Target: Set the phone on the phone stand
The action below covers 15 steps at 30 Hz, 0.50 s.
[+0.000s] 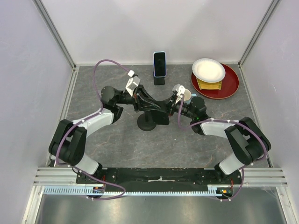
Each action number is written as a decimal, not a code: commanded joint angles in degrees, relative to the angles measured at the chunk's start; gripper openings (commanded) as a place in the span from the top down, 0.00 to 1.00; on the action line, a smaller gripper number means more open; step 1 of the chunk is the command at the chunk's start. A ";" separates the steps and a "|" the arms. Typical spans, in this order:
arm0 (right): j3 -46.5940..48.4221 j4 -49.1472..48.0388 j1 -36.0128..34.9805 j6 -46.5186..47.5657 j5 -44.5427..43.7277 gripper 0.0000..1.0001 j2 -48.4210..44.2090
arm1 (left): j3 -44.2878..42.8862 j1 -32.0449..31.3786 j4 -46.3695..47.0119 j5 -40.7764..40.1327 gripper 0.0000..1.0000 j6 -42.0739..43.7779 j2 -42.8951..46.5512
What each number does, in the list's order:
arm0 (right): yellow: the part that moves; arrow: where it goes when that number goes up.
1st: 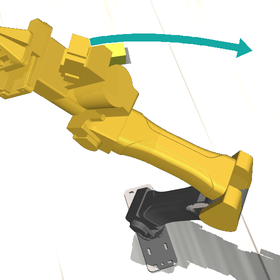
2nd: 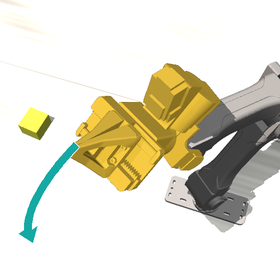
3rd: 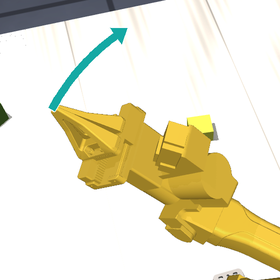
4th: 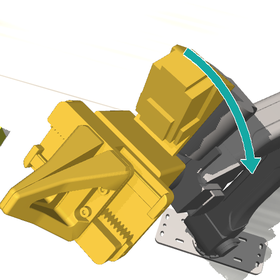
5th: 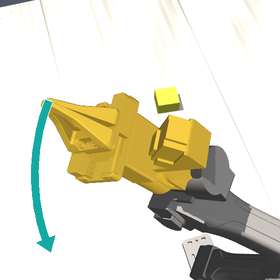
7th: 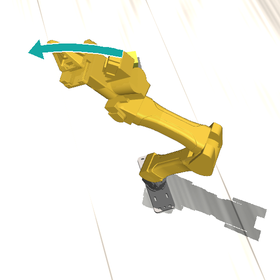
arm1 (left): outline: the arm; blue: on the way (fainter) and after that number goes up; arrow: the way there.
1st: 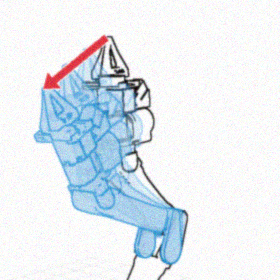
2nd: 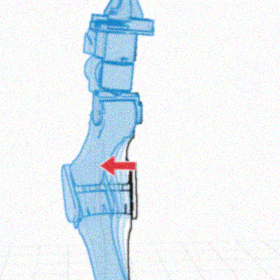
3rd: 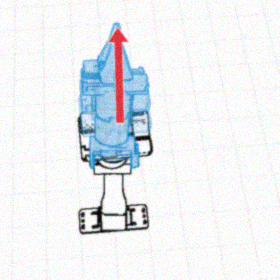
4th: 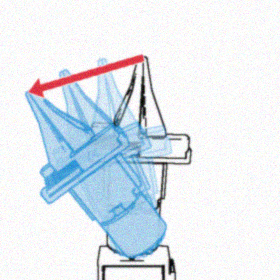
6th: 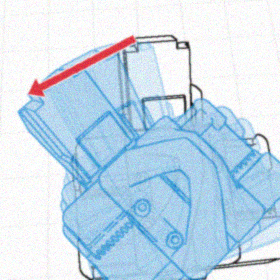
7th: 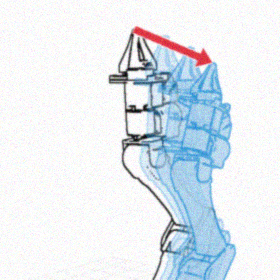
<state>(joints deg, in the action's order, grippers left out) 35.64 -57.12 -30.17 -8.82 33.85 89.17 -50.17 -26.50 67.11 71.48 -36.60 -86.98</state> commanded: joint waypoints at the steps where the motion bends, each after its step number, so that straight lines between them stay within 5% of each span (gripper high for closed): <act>1: 1.89 0.34 0.11 -3.75 5.70 1.00 2.50 | -2.04 -0.13 12.71 0.33 0.98 1.34 0.93; 6: 1.89 -0.44 0.29 -4.45 6.58 1.00 2.86 | -0.89 -0.04 3.21 -1.52 0.98 12.32 1.99; 15: 2.07 -1.24 0.64 -5.33 7.55 1.00 3.65 | -0.10 4.09 5.39 -2.31 0.98 13.22 -1.08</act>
<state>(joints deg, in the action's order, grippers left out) 36.58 -58.85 -29.28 -10.72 37.63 91.22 -50.17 -24.23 67.85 71.92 -27.18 -87.39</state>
